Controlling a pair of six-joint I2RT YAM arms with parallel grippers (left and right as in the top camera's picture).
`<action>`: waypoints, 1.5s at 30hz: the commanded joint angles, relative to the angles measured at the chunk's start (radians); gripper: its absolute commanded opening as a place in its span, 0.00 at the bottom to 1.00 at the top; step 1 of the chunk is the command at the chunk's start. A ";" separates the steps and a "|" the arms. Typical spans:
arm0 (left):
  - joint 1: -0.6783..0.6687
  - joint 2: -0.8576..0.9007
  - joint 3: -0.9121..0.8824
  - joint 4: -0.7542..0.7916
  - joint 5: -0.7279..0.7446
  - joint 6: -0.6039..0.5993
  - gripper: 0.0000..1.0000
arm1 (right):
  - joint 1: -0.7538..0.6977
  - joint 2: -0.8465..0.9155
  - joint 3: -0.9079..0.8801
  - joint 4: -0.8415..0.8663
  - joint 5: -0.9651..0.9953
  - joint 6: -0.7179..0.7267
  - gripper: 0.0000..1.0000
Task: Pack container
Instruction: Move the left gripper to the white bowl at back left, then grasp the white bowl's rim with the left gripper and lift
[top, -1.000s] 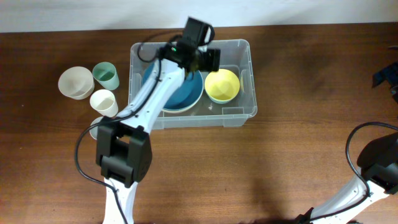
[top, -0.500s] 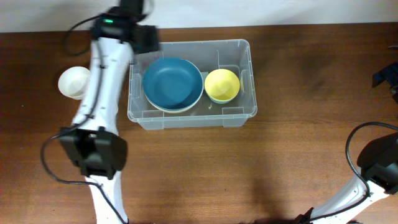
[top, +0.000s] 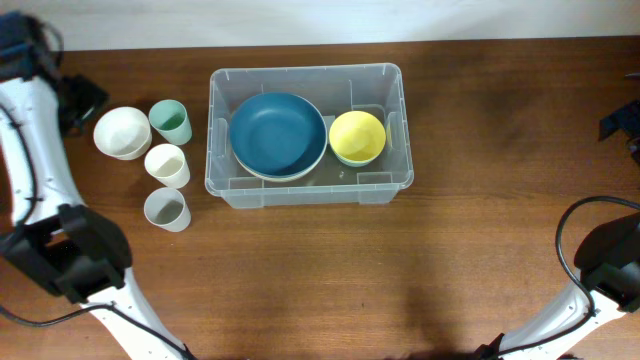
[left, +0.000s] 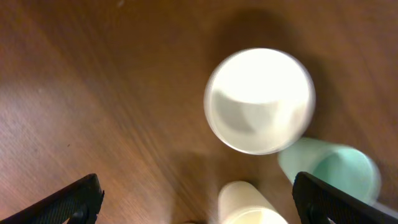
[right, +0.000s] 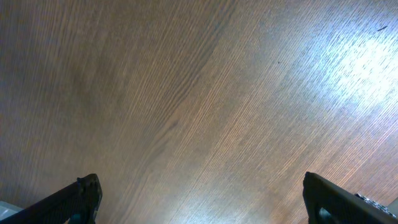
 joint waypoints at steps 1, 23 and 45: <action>0.030 -0.001 -0.102 0.040 0.070 -0.035 0.99 | -0.002 -0.019 -0.005 0.000 0.016 -0.006 0.99; 0.029 0.074 -0.361 0.348 0.116 -0.122 1.00 | -0.002 -0.019 -0.005 0.000 0.016 -0.007 0.99; 0.030 0.159 -0.361 0.345 0.116 -0.121 0.99 | -0.002 -0.019 -0.005 0.000 0.016 -0.006 0.99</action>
